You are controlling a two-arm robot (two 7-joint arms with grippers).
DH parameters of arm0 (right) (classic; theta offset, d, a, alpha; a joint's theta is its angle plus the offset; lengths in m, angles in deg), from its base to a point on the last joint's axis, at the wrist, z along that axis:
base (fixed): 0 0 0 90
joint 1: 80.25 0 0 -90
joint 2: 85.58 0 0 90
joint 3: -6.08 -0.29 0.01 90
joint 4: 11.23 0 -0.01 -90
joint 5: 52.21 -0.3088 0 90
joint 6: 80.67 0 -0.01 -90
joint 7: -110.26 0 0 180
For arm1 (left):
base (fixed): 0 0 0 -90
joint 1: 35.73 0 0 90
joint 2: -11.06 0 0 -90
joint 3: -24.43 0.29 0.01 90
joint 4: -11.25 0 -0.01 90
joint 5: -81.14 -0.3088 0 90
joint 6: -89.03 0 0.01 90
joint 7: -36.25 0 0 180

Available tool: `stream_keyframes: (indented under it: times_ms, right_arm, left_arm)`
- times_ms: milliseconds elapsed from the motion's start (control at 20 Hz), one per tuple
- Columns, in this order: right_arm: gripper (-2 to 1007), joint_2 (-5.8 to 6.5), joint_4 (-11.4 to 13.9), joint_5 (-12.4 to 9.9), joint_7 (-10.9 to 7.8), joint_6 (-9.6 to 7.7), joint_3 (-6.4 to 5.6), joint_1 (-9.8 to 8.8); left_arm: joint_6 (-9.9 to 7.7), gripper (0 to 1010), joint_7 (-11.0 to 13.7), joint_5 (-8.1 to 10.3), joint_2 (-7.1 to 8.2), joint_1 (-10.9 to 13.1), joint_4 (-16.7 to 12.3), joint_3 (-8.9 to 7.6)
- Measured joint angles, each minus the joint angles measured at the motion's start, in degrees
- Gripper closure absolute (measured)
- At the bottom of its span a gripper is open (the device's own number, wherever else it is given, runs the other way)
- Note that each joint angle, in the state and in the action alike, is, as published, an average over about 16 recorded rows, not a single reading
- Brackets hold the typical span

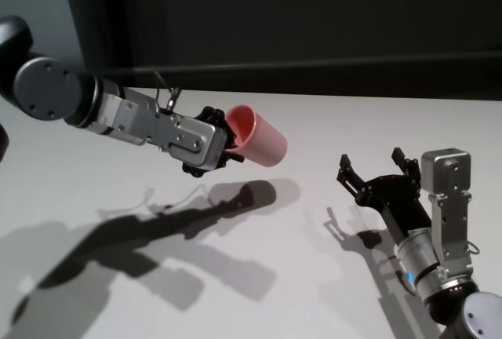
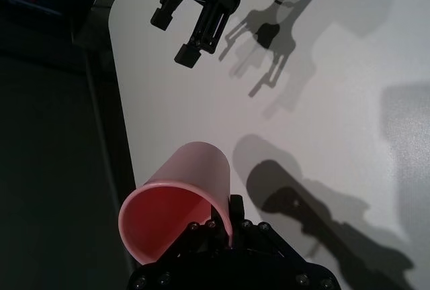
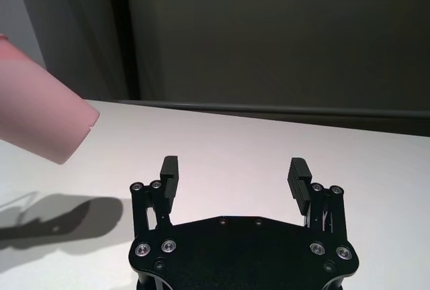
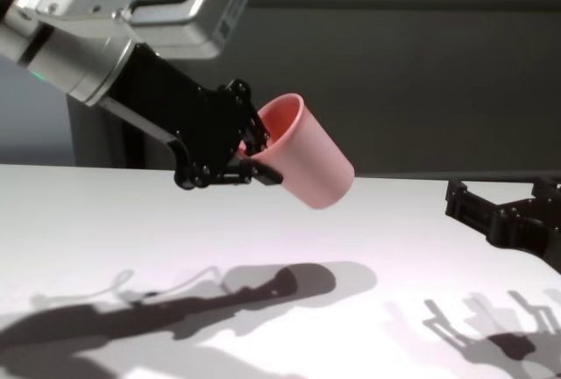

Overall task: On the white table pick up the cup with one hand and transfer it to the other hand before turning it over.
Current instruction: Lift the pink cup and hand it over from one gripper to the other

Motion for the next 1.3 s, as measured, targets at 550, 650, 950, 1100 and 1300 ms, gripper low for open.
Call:
stream_keyframes:
  times_ms: [550,650,950,1100,1300]
  right_arm:
    - [3,0.0,0.0,0.0,0.0,0.0,0.0,0.0]
    - [3,0.0,0.0,0.0,0.0,0.0,0.0,0.0]
    - [3,0.0,0.0,0.0,0.0,0.0,0.0,0.0]
    - [3,0.0,0.0,0.0,0.0,0.0,0.0,0.0]
    - [3,0.0,0.0,0.0,0.0,0.0,0.0,0.0]
  left_arm:
    - [-5.09,962,-1.9,18.55,-0.86,3.8,0.9,-8.18]
    - [-5.75,962,-1.8,21.85,-1.57,4.3,1.3,-9.33]
    - [-7.54,962,-1.4,30.38,-4.11,5.4,2.4,-11.75]
    - [-8.53,962,-1.1,33.83,-5.32,5.8,3.0,-12.44]
    - [-9.95,962,-0.6,37.58,-6.64,6.2,3.8,-12.97]
